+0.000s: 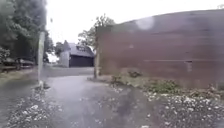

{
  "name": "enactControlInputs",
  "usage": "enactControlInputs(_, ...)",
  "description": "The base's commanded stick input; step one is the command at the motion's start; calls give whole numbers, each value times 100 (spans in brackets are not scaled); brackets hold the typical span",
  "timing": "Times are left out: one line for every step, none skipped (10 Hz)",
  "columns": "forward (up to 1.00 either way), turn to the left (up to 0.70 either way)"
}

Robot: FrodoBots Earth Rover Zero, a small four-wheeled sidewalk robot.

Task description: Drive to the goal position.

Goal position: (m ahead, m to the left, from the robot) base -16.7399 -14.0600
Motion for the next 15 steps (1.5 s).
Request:
enactControlInputs(25, -63)
enactControlInputs(24, -76)
enactControlInputs(18, -71)
enactControlInputs(15, -59)
enactControlInputs(13, -35)
enactControlInputs(13, 5)
enactControlInputs(13, 5)
enactControlInputs(13, 5)
enactControlInputs(13, 5)
enactControlInputs(13, -52)
enactControlInputs(13, -52)
enactControlInputs(13, -52)
enactControlInputs(13, -52)
enactControlInputs(13, -52)
enactControlInputs(17, -63)
